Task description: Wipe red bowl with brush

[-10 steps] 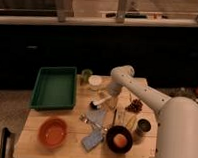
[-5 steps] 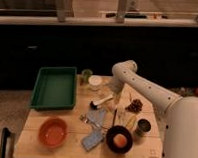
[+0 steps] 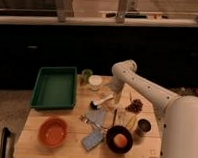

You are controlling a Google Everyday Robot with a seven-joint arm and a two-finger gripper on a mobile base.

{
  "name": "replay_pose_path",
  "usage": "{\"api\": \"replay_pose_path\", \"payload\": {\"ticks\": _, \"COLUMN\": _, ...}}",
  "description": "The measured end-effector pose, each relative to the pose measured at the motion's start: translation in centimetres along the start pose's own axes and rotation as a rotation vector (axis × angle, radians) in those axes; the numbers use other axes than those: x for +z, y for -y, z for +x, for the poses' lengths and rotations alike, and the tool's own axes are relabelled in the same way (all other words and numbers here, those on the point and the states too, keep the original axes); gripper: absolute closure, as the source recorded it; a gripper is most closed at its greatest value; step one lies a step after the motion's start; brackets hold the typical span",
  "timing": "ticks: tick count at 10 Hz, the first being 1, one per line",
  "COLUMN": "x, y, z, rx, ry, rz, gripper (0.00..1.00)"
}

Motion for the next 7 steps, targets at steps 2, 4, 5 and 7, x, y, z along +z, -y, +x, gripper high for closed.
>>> {"api": "replay_pose_path", "payload": {"ticks": 2, "x": 0.5, "y": 0.1, "z": -0.3, "rx": -0.002, "ry": 0.005, "rz": -0.012, "gripper": 0.2}}
{"api": "replay_pose_path", "payload": {"ticks": 4, "x": 1.2, "y": 0.2, "z": -0.3, "rx": -0.001, "ry": 0.012, "rz": -0.02, "gripper": 0.2}}
{"api": "replay_pose_path", "payload": {"ticks": 5, "x": 1.7, "y": 0.0, "z": -0.3, "rx": 0.002, "ry": 0.017, "rz": -0.029, "gripper": 0.2}}
{"api": "replay_pose_path", "payload": {"ticks": 7, "x": 2.5, "y": 0.0, "z": -0.4, "rx": 0.001, "ry": 0.024, "rz": -0.04, "gripper": 0.33}}
